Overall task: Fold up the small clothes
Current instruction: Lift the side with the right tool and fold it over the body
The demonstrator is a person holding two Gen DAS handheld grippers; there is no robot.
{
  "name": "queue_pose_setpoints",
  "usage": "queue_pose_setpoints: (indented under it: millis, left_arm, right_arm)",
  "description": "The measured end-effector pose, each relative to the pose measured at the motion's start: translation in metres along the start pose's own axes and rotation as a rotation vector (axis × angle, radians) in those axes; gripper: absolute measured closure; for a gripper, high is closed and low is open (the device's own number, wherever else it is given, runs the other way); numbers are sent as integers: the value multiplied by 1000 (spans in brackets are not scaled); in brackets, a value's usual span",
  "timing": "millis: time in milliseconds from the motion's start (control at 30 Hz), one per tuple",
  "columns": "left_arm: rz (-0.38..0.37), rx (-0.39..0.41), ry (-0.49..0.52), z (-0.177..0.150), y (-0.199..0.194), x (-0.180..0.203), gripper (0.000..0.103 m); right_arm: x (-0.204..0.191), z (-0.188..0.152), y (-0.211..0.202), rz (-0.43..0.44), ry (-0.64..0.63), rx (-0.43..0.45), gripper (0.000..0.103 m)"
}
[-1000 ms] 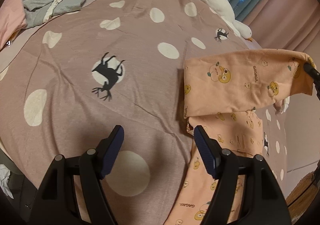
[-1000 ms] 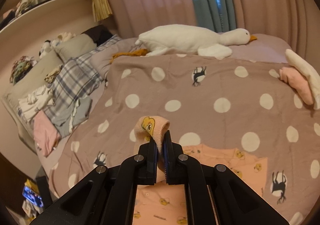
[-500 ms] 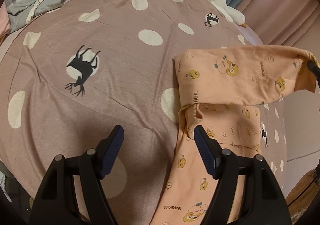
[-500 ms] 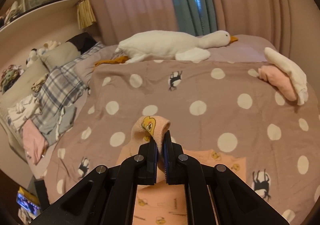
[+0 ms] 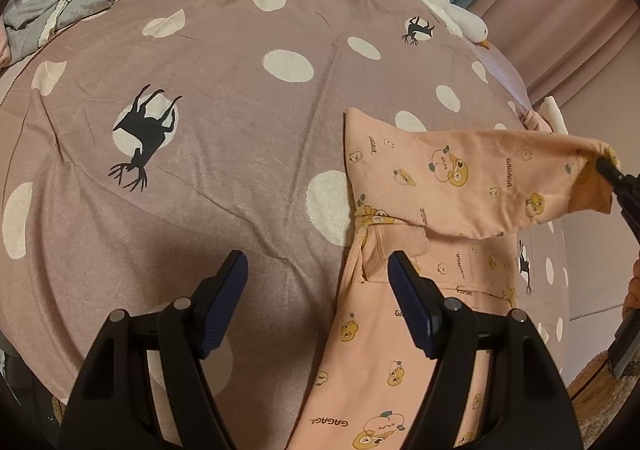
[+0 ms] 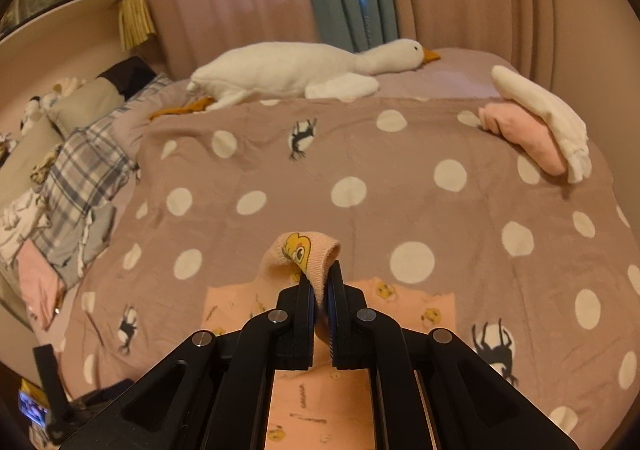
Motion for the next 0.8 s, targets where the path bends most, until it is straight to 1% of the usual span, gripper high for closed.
queue_pose_setpoints:
  millis: [433, 800]
  left_arm:
    - [12, -24, 17, 2, 12, 10, 30]
    - [-3, -58, 9, 10, 29, 20, 31]
  right_arm:
    - [26, -21, 17, -38, 29, -67, 96]
    - [49, -31, 24, -53, 68, -97, 96]
Point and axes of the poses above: each gripper's, at about its wrist camera, not at the fingertips, and y roughly the way its jaws point, x to its right, z to its top, the point moved 4 cm from there along y, roughly the way its jaws point, and after that the axes turned 3 degrees about -x, right-handed, at the moved point
